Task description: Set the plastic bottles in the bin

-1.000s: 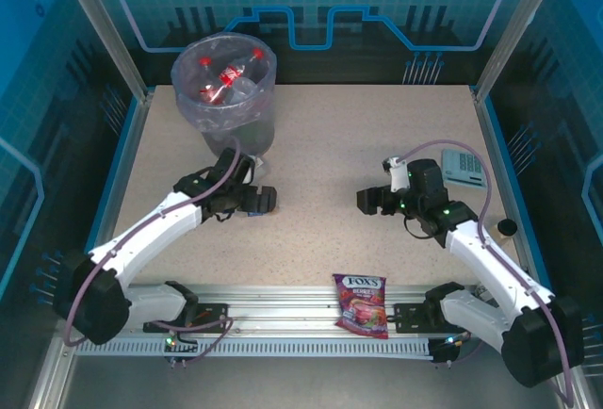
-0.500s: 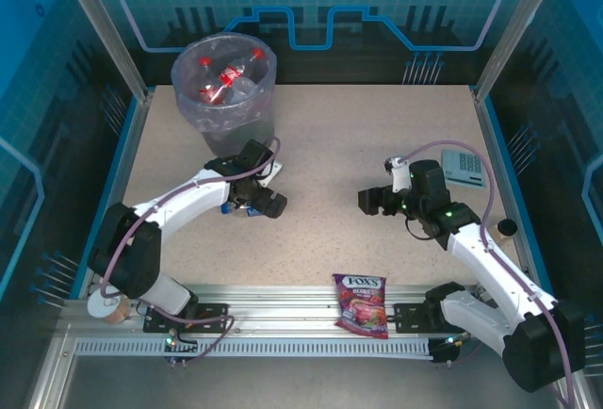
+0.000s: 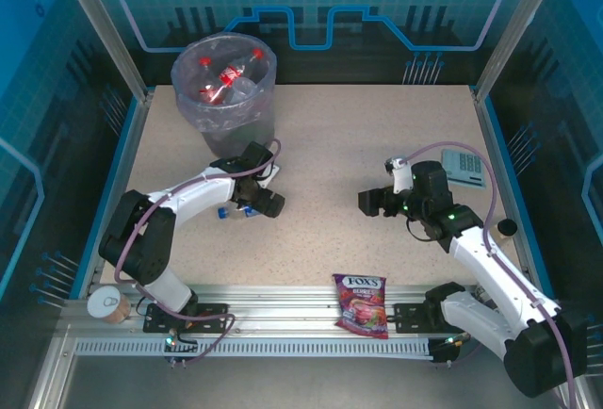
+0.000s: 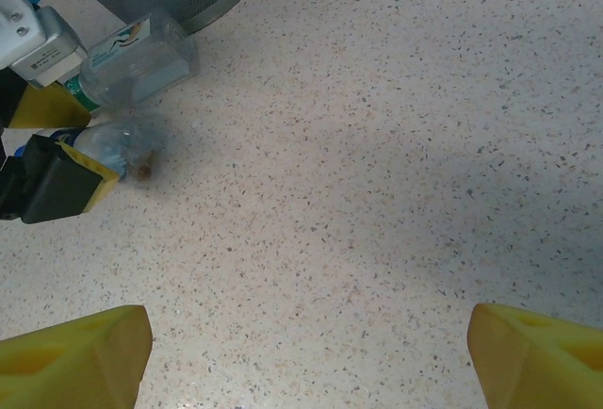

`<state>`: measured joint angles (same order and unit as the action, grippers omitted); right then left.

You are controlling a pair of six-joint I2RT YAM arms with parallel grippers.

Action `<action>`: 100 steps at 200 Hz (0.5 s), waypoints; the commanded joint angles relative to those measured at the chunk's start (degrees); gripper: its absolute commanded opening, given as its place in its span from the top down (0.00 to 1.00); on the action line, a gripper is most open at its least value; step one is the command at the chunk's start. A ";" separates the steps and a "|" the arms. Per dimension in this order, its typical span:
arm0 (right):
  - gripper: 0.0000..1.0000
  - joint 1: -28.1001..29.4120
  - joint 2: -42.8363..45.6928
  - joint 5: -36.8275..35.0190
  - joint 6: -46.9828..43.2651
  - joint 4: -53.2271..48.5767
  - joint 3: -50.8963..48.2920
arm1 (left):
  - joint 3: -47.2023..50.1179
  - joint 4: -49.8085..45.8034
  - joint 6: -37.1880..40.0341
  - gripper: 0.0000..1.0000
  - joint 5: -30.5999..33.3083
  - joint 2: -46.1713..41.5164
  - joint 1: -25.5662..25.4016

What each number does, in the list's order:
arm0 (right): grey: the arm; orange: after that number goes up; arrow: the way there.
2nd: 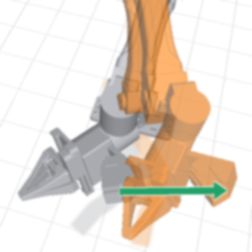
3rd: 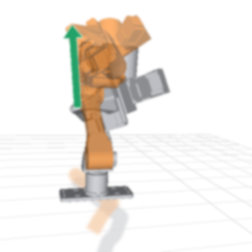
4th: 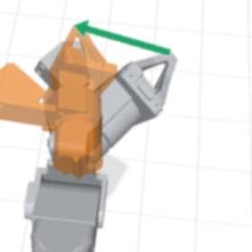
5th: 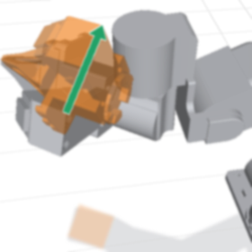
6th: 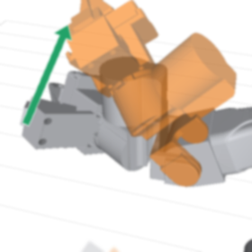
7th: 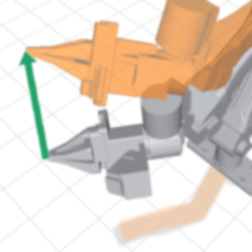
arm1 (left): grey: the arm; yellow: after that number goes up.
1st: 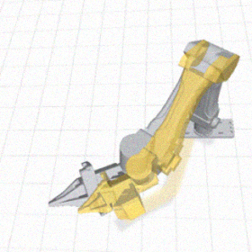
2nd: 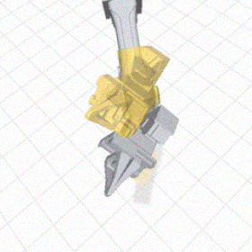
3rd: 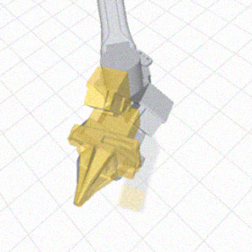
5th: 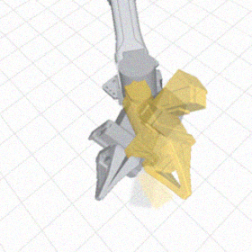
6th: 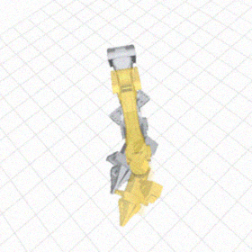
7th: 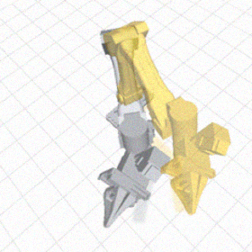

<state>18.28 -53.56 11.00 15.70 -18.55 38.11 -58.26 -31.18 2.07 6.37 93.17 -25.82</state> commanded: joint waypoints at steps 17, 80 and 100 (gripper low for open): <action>0.12 -0.75 0.13 1.02 -0.84 0.68 -1.32 | 2.59 -1.87 -6.80 0.11 -1.28 -0.32 0.13; 0.12 -0.80 0.21 -0.08 -1.29 -0.19 -1.49 | 2.00 -6.95 -12.80 0.01 -2.98 -1.17 -0.44; 0.12 -0.86 0.43 -0.32 -1.20 -0.04 -1.63 | 3.21 -8.28 -16.16 0.03 -2.85 -1.96 -0.75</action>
<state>18.20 -53.63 10.96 15.33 -18.44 37.34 -56.34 -35.24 -8.78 4.86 93.17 -26.04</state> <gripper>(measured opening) 0.879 0.988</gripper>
